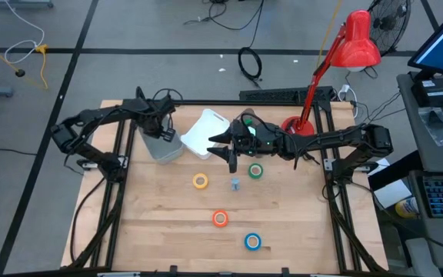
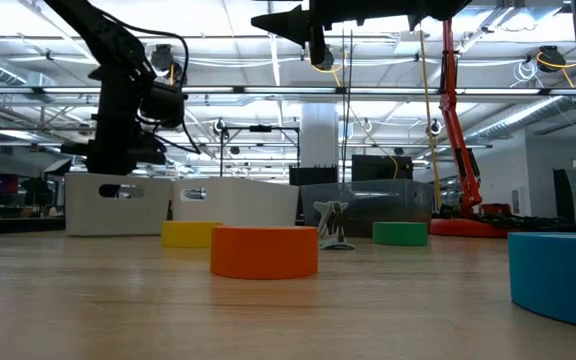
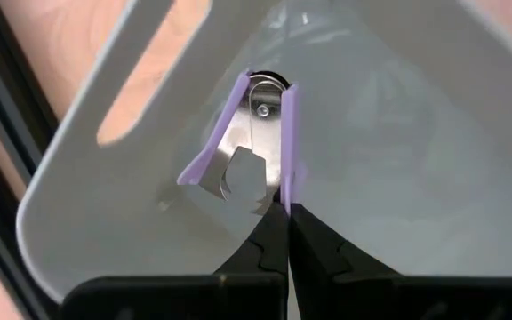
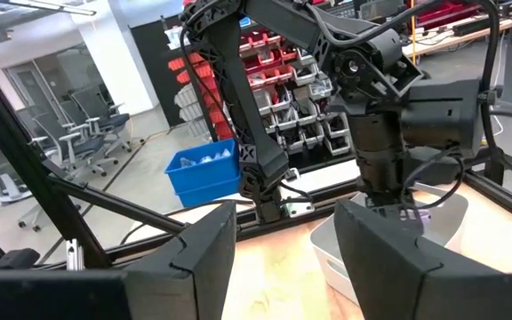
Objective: Pick and place Stapler, Stapler remover, tape
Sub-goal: Put the violet staple remover into the gray bin
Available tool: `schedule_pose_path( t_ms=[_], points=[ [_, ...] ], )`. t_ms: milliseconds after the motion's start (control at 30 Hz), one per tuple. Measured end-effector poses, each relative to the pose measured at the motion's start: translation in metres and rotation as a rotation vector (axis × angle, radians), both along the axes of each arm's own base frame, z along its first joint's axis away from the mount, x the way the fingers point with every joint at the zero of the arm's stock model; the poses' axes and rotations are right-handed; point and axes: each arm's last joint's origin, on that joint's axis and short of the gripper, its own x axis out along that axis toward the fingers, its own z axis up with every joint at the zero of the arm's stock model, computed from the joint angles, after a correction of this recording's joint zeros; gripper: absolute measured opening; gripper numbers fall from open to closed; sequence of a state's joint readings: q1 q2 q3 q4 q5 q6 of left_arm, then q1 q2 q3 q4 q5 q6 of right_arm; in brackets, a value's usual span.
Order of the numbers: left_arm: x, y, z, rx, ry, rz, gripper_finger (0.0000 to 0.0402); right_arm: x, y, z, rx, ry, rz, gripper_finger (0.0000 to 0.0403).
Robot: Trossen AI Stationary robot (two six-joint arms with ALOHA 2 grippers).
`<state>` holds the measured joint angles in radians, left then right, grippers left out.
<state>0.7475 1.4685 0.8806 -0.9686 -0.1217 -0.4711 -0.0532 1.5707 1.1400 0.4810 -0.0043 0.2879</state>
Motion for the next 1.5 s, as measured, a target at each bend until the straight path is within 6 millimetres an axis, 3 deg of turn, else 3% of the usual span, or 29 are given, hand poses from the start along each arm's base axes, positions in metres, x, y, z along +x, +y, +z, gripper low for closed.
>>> schedule_pose_path(
  t_ms=[267, 500, 833, 1067, 1500],
  points=[
    [0.004, 0.003, 0.000, 0.024, -0.045, 0.001, 0.0000, 0.000, 0.000, 0.000, 0.001, 0.000, -0.001, 0.0186],
    [0.007, 0.007, -0.019, -0.041, 0.019, 0.011, 0.0000, 0.000, 0.000, 0.000, 0.001, -0.001, -0.001, 0.0184],
    [0.009, 0.009, -0.021, -0.039, 0.016, -0.002, 0.0006, 0.000, 0.000, 0.000, 0.000, -0.001, -0.002, 0.0182],
    [0.009, 0.009, -0.021, -0.043, 0.014, -0.017, 0.0049, 0.000, 0.000, 0.001, 0.000, -0.011, -0.002, 0.0183],
    [0.009, 0.007, -0.012, -0.062, -0.047, -0.025, 0.0179, 0.000, 0.000, 0.001, -0.001, -0.012, 0.000, 0.0182]
  ],
)
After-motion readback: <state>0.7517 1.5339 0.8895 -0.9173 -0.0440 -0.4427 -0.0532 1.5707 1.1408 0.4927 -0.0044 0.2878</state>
